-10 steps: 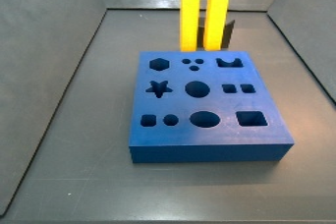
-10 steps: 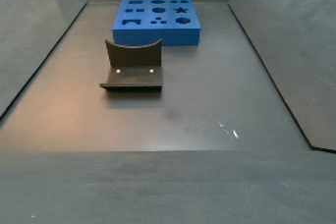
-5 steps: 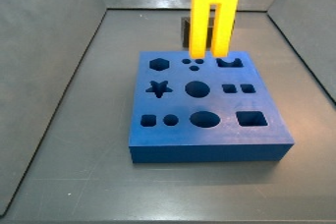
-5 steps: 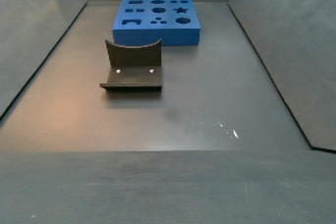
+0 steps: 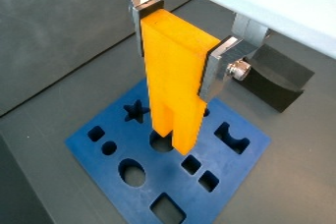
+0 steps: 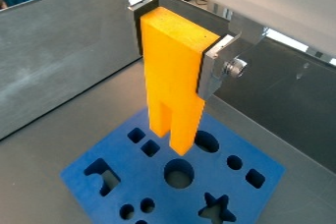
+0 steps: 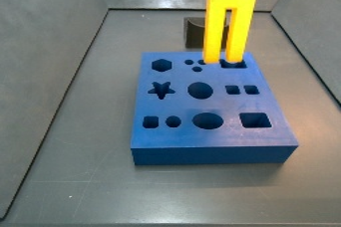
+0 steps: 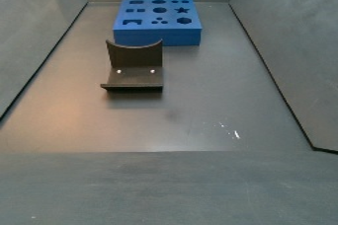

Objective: Insert the double-square object.

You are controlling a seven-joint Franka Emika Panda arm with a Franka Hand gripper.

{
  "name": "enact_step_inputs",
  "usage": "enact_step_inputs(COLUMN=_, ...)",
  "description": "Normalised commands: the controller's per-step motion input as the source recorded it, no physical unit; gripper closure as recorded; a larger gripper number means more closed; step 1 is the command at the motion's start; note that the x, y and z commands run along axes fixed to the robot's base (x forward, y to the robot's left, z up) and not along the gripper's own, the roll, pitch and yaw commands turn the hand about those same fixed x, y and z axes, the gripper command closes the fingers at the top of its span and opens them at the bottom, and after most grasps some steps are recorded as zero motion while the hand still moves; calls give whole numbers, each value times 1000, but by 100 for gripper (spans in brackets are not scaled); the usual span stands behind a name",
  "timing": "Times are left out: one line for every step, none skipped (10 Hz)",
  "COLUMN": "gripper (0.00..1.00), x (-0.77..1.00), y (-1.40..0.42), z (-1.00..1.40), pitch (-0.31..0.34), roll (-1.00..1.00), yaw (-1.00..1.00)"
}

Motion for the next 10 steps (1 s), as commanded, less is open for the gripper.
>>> enact_step_inputs(gripper=100, x=1000, y=-129, z=-249, pitch=163, roll=286, yaw=0)
enact_step_inputs(gripper=100, x=1000, y=-109, z=-289, pitch=143, roll=297, yaw=0)
enact_step_inputs(gripper=100, x=1000, y=-77, z=-300, pitch=117, roll=309, yaw=0)
enact_step_inputs(gripper=100, x=1000, y=-71, z=-89, pitch=69, roll=237, yaw=0)
enact_step_inputs(gripper=100, x=594, y=0, z=17, pitch=91, roll=-21, yaw=-200)
enact_step_inputs(gripper=100, x=0, y=0, z=0, pitch=0, roll=0, yaw=14)
enact_step_inputs(gripper=100, x=0, y=0, z=0, pitch=0, roll=0, yaw=6)
enact_step_inputs(gripper=100, x=0, y=0, z=0, pitch=4, roll=0, yaw=0)
enact_step_inputs(gripper=100, x=0, y=0, z=0, pitch=24, roll=0, yaw=46)
enact_step_inputs(gripper=100, x=0, y=0, z=0, pitch=0, roll=0, yaw=46)
